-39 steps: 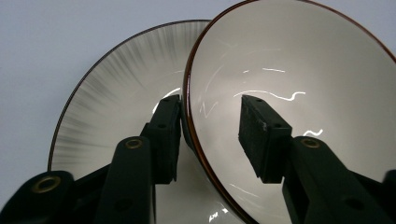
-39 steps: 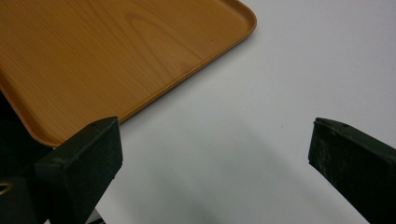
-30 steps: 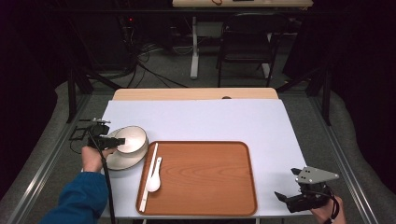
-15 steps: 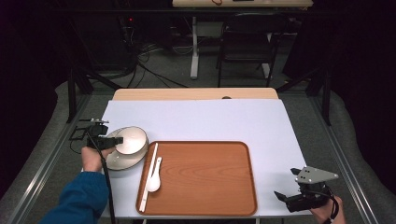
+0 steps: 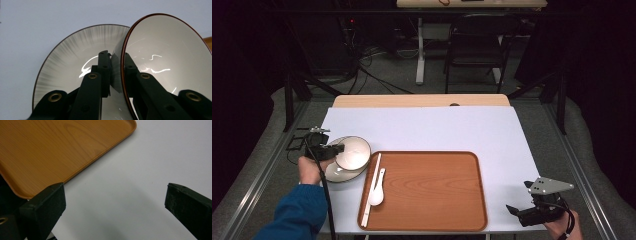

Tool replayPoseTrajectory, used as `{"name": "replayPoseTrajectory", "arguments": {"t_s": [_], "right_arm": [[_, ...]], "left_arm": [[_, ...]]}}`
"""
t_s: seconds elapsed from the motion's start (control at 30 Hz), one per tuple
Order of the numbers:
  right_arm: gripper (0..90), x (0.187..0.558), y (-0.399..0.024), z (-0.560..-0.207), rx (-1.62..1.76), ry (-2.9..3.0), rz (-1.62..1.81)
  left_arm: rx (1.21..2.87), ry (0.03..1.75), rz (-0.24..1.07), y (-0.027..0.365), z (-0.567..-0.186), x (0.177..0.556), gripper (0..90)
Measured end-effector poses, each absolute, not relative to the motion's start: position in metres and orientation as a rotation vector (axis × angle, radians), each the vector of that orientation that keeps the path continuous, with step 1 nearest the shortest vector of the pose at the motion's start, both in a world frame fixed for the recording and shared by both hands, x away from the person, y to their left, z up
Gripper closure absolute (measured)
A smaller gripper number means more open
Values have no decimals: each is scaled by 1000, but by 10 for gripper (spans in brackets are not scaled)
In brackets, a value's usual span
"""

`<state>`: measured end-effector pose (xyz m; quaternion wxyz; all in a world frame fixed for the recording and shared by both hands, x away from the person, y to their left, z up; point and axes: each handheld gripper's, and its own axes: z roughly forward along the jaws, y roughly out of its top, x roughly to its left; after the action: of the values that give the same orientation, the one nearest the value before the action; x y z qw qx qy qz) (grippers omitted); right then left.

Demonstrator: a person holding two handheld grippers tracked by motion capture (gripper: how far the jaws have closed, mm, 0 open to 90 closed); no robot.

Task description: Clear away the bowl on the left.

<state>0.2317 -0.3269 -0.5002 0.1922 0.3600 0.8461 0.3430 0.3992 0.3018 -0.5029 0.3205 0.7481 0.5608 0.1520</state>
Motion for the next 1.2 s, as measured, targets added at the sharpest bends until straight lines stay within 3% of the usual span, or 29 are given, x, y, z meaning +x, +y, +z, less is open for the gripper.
{"name": "replayPoseTrajectory", "arguments": {"t_s": [0.37,1.2], "right_arm": [[0,235,-328,-497,1076,2366,988],[0,267,-301,-476,1114,2421,1078]], "left_arm": [[1961,1366,512,293,-483,388,817],[1915,1133,516,246,-452,370,816]]}}
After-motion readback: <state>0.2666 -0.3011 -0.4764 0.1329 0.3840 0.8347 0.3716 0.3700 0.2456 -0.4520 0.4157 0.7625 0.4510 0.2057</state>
